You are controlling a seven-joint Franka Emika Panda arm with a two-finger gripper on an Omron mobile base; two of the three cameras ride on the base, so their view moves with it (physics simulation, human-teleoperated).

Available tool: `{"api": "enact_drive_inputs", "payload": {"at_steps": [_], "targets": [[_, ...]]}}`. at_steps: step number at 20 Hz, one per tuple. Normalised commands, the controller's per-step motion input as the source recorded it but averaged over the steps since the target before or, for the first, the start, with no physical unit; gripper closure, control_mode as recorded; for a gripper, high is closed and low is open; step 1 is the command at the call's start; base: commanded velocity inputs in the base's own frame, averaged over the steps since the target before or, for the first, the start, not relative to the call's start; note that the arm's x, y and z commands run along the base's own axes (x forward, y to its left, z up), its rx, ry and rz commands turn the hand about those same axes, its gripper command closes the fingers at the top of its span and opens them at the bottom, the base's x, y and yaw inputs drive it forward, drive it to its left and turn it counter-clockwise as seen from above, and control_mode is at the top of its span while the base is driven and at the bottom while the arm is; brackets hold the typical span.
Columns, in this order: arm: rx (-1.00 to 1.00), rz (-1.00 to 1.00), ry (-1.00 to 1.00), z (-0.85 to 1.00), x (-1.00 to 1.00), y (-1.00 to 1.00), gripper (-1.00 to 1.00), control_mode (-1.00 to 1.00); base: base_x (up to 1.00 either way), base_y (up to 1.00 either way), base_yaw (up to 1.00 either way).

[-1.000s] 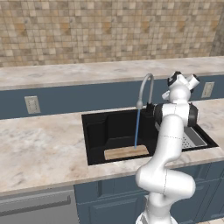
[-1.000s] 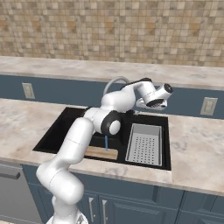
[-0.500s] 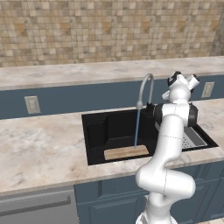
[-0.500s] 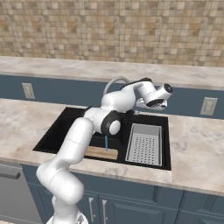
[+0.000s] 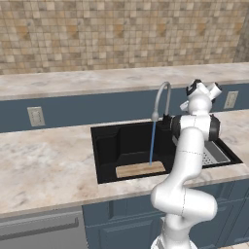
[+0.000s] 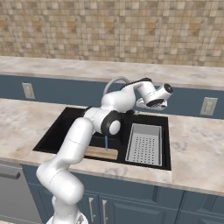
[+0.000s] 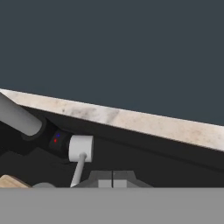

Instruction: Turn on the sink faucet with hot water and rinse the cutting board for ten seconds, then turn off the faucet. Push the cutting board to reach the water if necessary.

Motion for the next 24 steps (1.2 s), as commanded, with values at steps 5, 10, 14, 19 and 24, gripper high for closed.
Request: {"api": "enact_drive_inputs", "payload": {"at_steps": [5,10,14,19,24], "targets": [[0.00,0.00,0.00,0.00,0.00,0.00,1.00,-1.00,0.00,0.00,0.00],[0.00,0.00,0.00,0.00,0.00,0.00,1.00,-1.00,0.00,0.00,0.00],[0.00,0.00,0.00,0.00,0.00,0.00,1.00,-1.00,0.00,0.00,0.00],[0.00,0.00,0.00,0.00,0.00,0.00,1.00,-1.00,0.00,0.00,0.00],[0.00,0.00,0.00,0.00,0.00,0.00,1.00,-1.00,0.00,0.00,0.00]]}}
